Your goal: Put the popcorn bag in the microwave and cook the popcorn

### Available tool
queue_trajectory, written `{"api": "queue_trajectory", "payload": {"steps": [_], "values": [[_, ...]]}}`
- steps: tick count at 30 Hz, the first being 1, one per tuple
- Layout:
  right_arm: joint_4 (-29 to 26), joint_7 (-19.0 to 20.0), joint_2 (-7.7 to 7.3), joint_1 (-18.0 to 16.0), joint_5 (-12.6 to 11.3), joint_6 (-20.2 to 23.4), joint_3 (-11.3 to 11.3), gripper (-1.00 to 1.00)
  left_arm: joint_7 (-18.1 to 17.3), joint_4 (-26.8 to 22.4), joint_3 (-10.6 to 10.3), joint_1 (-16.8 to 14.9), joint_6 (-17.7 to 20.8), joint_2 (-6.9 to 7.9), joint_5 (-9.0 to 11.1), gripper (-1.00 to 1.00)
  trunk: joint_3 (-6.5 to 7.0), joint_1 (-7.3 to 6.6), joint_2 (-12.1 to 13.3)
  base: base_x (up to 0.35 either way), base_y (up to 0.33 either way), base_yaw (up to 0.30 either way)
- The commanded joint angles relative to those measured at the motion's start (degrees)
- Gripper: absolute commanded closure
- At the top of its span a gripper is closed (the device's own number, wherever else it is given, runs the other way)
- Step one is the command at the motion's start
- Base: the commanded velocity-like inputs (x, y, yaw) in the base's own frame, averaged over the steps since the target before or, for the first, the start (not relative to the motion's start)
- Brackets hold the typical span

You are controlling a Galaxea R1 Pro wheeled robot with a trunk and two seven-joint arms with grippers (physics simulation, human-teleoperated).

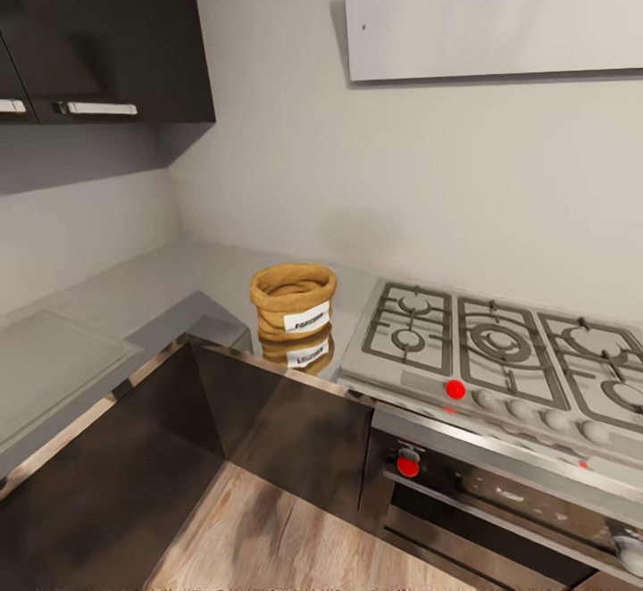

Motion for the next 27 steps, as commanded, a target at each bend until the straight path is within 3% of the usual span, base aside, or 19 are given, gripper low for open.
{"api": "queue_trajectory", "payload": {"steps": [1, 27], "values": [[0.2, -0.28, -0.02, -0.07, 0.6, -0.33, -0.48, -1.0, 0.15, 0.0, -0.01, -0.02, -0.16, -0.02, 0.18, -1.0, -0.15, 0.0, -0.04, 0.0, 0.0, 0.0], [0.19, -0.09, -0.1, -0.07, 0.77, -0.34, -0.48, -1.0, 0.07, 0.0, -0.01, -0.02, -0.24, -0.15, 0.02, -1.0, -1.95, 0.0, -0.04, 0.0, 0.0, 0.0]]}}
